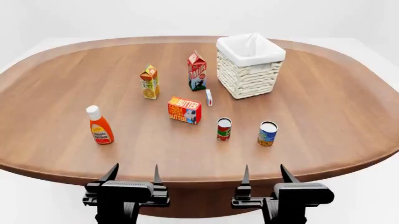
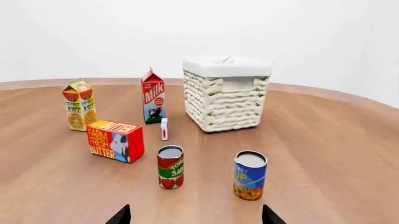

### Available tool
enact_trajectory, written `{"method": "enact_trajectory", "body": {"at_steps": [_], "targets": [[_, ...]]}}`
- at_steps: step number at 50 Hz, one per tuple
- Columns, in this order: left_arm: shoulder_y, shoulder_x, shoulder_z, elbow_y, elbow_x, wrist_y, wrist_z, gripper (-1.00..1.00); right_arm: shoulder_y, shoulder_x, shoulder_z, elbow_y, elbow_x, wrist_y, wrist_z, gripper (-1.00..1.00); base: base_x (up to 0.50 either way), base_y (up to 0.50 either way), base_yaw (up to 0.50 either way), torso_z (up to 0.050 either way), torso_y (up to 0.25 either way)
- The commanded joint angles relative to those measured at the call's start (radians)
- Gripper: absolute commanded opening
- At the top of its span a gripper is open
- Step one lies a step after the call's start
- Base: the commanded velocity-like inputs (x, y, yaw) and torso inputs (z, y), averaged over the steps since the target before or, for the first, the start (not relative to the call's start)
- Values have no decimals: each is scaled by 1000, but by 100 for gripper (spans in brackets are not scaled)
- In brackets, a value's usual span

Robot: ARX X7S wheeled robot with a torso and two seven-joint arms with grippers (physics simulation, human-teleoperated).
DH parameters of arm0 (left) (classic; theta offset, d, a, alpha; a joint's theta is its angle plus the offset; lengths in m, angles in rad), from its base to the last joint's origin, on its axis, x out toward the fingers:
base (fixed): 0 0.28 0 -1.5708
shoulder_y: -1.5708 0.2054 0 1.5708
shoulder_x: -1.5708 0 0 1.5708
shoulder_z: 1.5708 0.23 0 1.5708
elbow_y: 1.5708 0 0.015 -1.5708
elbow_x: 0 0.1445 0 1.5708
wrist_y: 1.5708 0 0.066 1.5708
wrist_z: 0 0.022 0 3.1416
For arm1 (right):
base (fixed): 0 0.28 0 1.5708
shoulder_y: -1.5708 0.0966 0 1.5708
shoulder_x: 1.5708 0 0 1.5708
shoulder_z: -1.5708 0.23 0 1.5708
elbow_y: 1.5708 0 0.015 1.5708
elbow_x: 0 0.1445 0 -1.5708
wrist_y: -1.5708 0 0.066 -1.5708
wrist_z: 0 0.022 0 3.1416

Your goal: Pick up the cream cheese box and the butter, and put them in the basket.

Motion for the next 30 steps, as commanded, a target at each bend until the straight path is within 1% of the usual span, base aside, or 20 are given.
{"method": "enact_trajectory", "body": {"at_steps": [1,4,11,13,14,17,23,30], "targets": [[23,-26,17,218,-10,-188,-32,100,-34,27,-11,-185,27,141,24,100,0,0,0,0,0],[30,-35,16,273,-12,-232,-40,100,-51,39,-11,-274,43,193,23,100,0,0,0,0,0],[33,-47,16,377,-10,-339,-66,100,-75,61,-11,-391,75,265,22,100,0,0,0,0,0],[33,-47,16,394,-13,-352,-73,100,-78,69,-15,-400,76,266,19,100,0,0,0,0,0],[35,-48,20,413,-12,-364,-74,100,-89,76,-15,-400,78,231,8,100,156,0,0,0,0],[33,-53,33,447,-12,-393,-76,100,-86,79,-6,-408,97,248,8,100,445,0,0,0,0],[28,-56,46,423,-24,-373,-72,100,-84,87,-11,-416,96,264,19,100,500,0,0,0,0],[30,-63,43,443,-36,-384,-78,100,-78,94,-19,-401,86,261,31,100,500,0,0,0,0]]}}
